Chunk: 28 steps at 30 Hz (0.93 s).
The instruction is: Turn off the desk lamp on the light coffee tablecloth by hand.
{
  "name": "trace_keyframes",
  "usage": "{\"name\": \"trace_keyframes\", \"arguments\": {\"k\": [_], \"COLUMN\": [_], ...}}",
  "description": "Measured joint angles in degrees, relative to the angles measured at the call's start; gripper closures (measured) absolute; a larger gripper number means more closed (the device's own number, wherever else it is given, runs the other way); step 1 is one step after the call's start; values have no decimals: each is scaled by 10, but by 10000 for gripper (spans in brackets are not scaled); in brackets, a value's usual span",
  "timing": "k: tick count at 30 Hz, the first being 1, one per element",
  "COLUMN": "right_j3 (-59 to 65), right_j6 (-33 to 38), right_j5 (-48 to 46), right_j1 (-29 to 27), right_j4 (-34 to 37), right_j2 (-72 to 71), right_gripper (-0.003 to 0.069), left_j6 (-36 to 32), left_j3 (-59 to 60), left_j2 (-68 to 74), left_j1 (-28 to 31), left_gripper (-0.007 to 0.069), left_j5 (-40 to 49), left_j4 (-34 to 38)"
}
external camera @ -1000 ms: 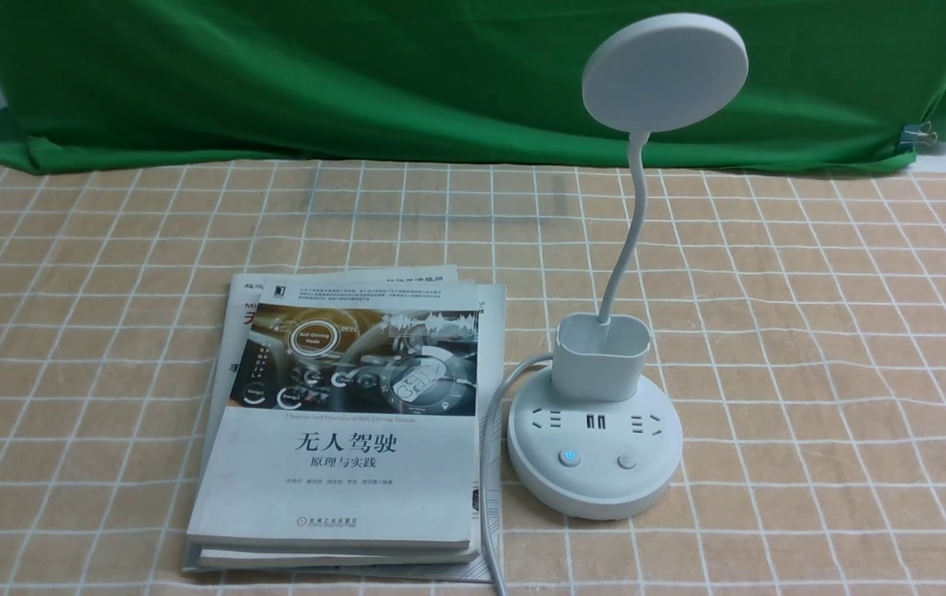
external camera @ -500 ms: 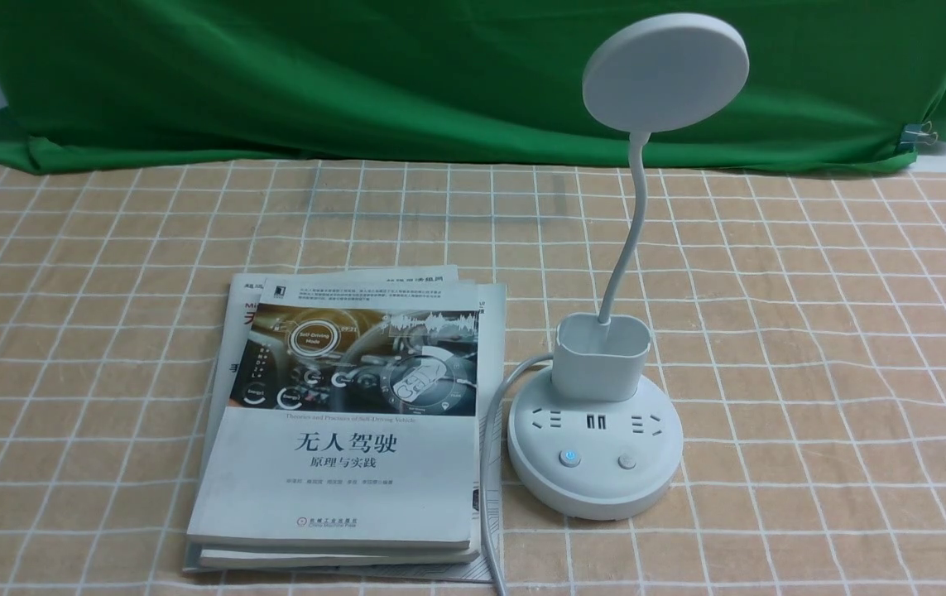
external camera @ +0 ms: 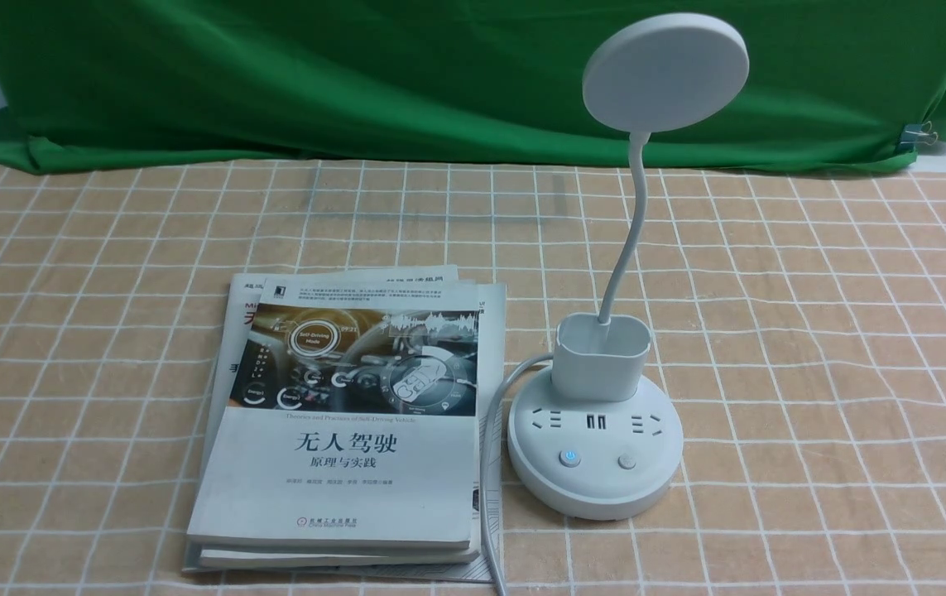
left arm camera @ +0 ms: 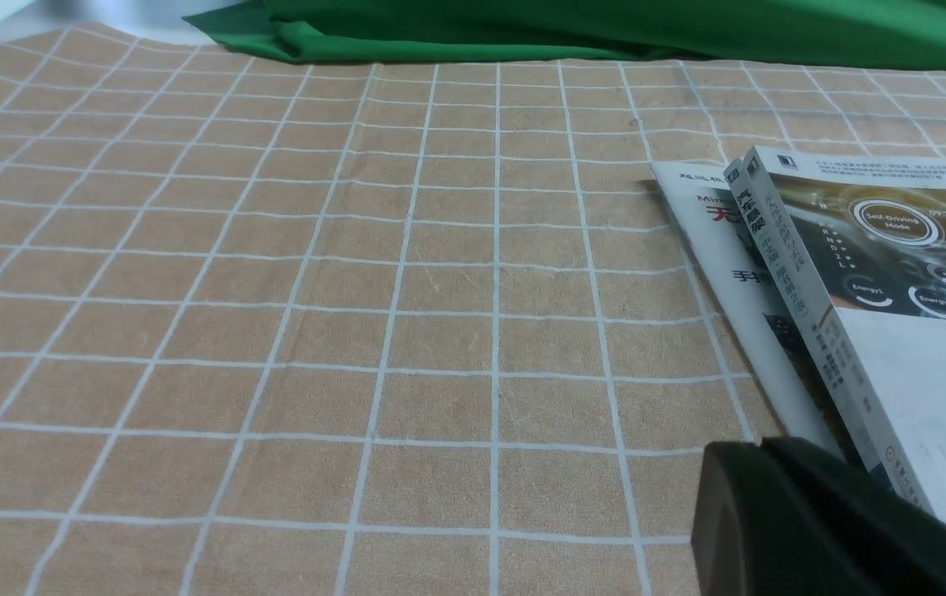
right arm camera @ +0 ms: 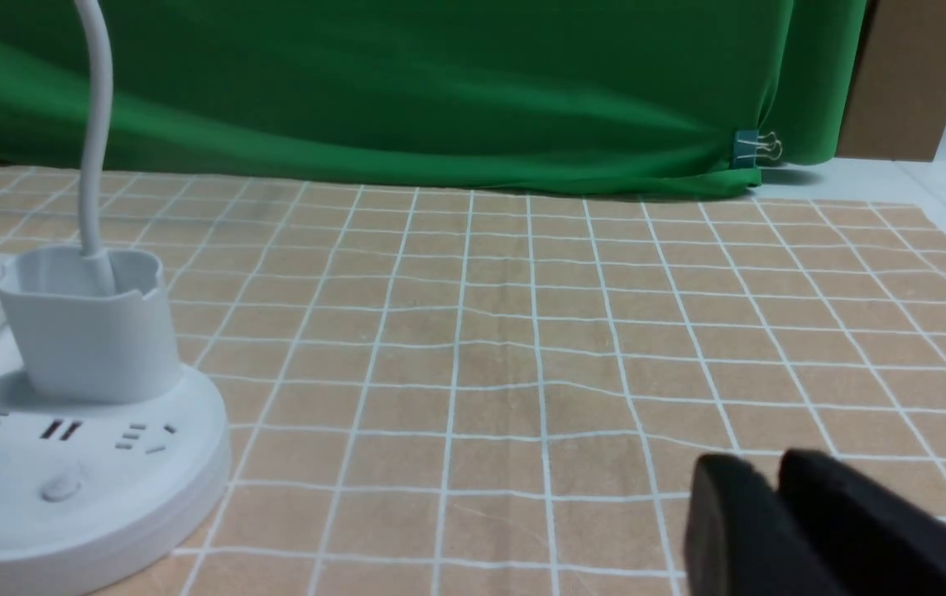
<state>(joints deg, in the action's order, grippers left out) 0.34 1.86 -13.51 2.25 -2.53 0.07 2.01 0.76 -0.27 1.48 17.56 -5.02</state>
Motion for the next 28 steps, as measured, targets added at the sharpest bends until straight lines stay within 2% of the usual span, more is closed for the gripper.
{"name": "trace_keyframes", "arguments": {"k": [28], "right_j3": [0], "right_j6": [-2], "right_j5": [0], "right_j1": [0], "right_j4": [0], "right_j2": [0], "right_gripper": [490], "left_j6": [-1], "left_j3": [0], "left_j2": [0], "left_j1": [0], "left_gripper": [620], "left_j5": [0], "left_j4": [0]}}
